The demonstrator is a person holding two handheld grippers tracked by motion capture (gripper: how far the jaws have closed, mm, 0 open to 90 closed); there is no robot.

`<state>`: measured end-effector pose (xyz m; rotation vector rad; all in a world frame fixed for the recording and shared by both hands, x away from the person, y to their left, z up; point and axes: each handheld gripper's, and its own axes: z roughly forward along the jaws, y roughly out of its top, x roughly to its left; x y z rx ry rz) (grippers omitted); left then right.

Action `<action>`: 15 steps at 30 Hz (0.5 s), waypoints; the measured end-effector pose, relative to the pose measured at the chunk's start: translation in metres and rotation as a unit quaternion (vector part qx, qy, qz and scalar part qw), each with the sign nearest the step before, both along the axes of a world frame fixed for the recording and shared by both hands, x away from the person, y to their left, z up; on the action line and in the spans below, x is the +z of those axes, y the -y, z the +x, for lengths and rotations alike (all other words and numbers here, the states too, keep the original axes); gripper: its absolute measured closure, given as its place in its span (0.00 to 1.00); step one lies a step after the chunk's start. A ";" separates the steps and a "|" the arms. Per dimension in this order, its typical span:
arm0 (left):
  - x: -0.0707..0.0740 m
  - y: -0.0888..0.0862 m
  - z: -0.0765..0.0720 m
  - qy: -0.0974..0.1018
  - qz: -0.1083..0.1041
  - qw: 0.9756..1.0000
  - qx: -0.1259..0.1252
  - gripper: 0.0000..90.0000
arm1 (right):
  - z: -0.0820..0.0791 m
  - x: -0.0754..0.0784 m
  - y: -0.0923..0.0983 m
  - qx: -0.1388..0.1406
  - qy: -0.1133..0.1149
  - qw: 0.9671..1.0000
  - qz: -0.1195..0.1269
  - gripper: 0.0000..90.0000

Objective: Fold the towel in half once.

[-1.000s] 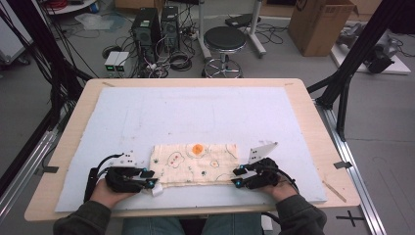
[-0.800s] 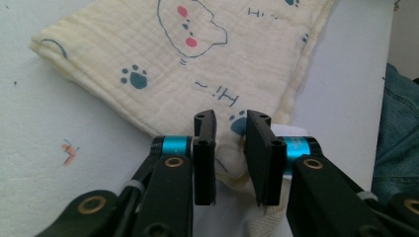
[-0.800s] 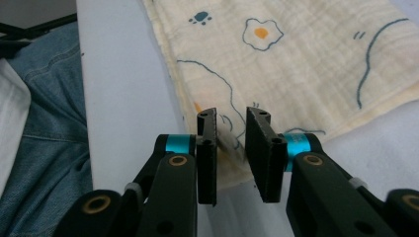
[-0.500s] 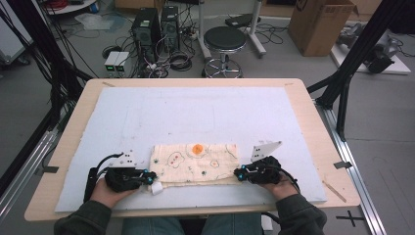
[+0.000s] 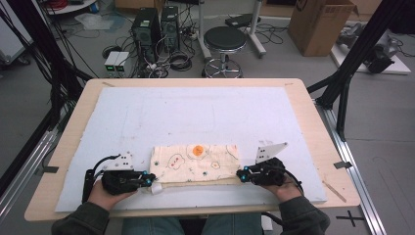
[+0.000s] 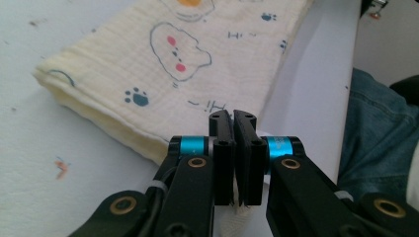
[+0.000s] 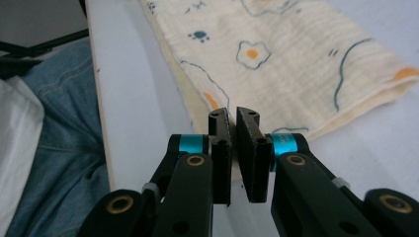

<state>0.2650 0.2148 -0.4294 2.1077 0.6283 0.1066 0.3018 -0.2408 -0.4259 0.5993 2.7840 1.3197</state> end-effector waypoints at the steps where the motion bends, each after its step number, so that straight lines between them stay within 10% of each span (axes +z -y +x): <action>1: -0.001 0.001 0.000 -0.005 0.002 1.000 -0.007 0.94 | 0.000 -0.002 0.000 0.003 -0.009 1.000 -0.005 0.92; 6: 0.005 0.000 0.000 0.000 -0.036 0.999 -0.015 0.75 | -0.001 0.001 0.002 0.027 -0.017 0.999 0.031 0.75; 9: 0.005 0.000 0.003 0.003 -0.037 0.999 -0.006 0.77 | 0.001 0.008 0.001 0.025 -0.015 0.997 0.068 0.75; 15: 0.001 0.006 0.008 -0.001 -0.016 1.000 0.002 0.92 | 0.009 0.001 -0.009 0.024 -0.025 0.998 0.045 0.79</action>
